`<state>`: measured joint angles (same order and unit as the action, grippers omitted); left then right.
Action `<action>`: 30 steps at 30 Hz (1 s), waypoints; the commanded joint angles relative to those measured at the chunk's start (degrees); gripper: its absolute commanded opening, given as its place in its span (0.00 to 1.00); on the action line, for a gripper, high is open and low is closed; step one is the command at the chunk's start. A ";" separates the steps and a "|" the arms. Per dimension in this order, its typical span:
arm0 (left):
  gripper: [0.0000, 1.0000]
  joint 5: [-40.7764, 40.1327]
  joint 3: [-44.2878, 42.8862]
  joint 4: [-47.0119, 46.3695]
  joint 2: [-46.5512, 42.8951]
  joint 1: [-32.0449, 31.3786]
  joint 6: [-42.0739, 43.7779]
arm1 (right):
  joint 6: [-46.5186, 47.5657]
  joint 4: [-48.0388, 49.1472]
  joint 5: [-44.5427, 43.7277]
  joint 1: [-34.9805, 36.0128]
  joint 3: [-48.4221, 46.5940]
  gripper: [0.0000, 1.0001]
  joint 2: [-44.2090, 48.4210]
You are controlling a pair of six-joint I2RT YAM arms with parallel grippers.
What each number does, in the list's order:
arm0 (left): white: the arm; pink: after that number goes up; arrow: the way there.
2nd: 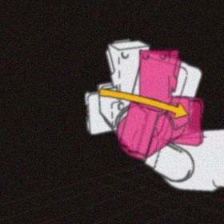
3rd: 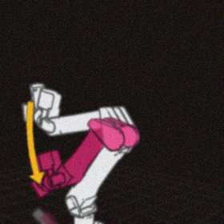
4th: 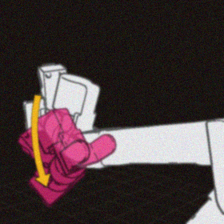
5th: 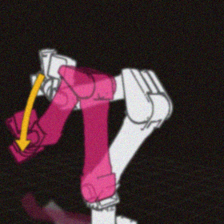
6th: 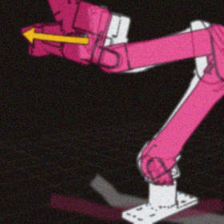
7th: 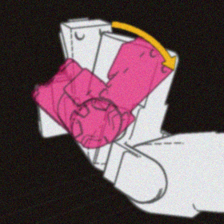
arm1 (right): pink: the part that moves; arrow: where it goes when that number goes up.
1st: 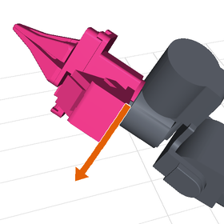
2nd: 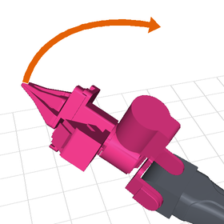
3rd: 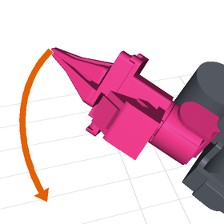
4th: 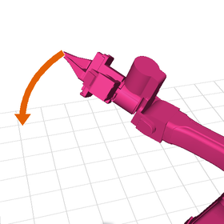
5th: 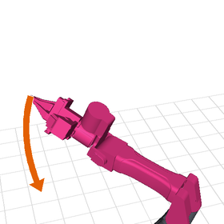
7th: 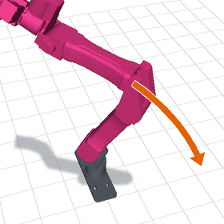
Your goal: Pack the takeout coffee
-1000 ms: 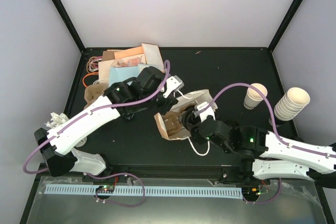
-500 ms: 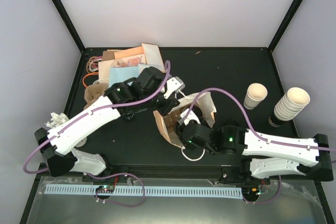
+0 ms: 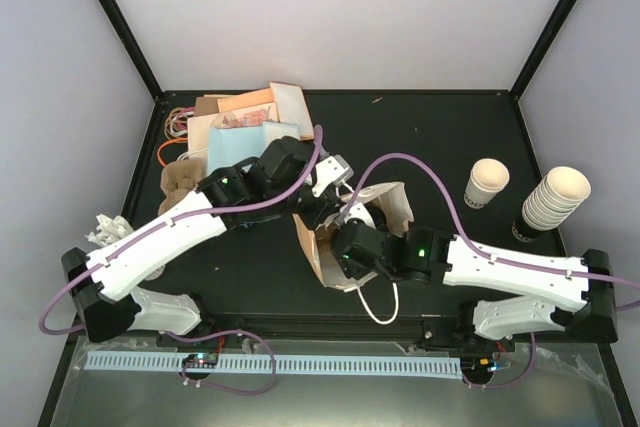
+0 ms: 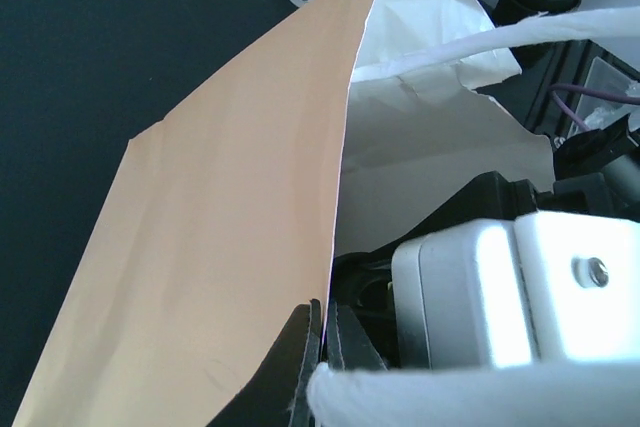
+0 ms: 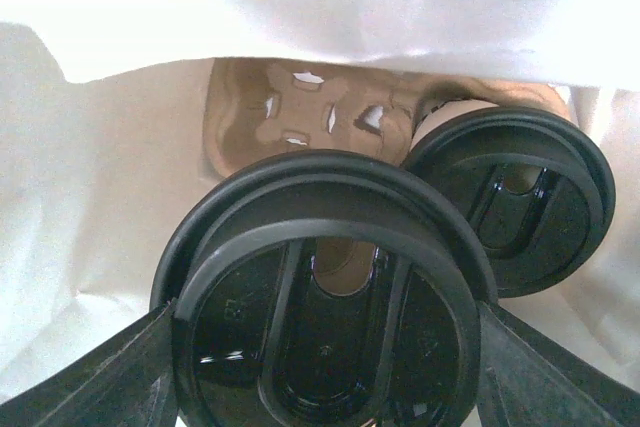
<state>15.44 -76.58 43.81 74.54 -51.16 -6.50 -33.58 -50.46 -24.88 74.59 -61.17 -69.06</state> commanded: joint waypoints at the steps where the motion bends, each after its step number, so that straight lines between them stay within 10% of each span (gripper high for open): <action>1: 0.02 0.83 1.00 -1.85 -2.94 -0.34 -0.85 | -3.19 0.93 -2.15 -0.39 2.16 0.60 0.57; 30: 0.03 9.89 8.46 -4.74 -8.63 -1.75 -0.31 | 2.06 22.00 -19.90 11.30 15.67 0.57 -0.81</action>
<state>22.72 -67.55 39.38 67.72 -52.34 -6.33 -31.57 -30.81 -41.10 85.17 -46.48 -68.73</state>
